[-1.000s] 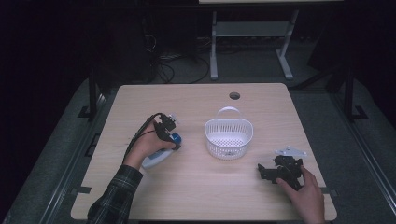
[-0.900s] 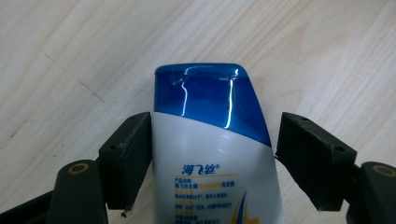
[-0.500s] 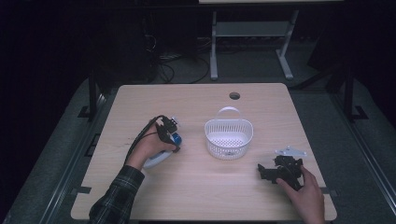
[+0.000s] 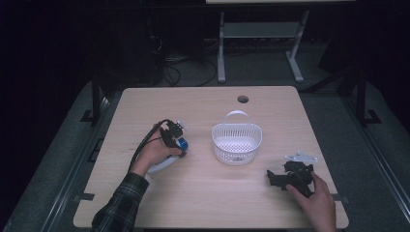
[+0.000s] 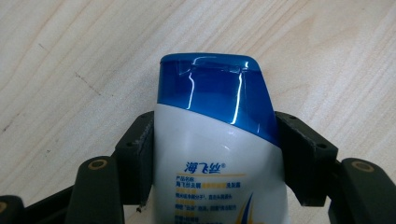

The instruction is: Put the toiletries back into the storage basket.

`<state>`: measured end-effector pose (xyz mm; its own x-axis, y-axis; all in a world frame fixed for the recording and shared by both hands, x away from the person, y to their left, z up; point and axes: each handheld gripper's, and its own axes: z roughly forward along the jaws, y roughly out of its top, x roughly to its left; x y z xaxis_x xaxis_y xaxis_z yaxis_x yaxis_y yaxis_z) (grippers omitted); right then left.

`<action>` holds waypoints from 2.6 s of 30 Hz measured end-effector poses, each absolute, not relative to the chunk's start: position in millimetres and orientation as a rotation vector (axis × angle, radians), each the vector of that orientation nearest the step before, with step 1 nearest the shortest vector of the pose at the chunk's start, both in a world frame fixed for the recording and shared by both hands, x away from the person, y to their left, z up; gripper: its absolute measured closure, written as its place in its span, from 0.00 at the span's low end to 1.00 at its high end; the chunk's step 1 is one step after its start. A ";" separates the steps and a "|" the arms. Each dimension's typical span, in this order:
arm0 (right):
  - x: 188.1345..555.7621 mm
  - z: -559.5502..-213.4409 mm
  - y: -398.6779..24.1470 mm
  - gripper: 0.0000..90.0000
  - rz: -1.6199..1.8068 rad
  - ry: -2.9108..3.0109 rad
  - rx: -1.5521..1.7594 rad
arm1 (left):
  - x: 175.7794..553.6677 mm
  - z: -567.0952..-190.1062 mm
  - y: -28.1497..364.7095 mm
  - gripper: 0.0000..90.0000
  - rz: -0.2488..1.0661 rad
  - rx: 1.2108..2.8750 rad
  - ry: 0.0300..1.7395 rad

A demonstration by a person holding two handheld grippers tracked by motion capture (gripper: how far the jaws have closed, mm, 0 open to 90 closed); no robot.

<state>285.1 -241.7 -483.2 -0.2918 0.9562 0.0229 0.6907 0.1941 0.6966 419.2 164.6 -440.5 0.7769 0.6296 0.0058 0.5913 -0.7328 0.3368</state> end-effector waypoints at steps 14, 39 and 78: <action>285.1 -483.1 -241.7 0.00 0.855 2.058 1.538 | 402.7 -418.0 179.3 0.40 0.213 2.494 0.908; 285.2 -483.2 -241.7 0.00 0.856 2.059 1.535 | 375.7 -366.4 225.1 0.40 0.163 2.096 0.780; 284.8 -483.0 -241.1 0.00 0.860 2.068 1.533 | 369.8 -326.2 210.1 0.40 0.159 1.852 0.555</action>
<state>284.8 -241.1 -483.0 -0.3009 0.9533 0.0257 0.6906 0.1992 0.6953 369.8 210.1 -326.2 0.8793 0.4482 -0.1609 0.2957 -0.2490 0.9223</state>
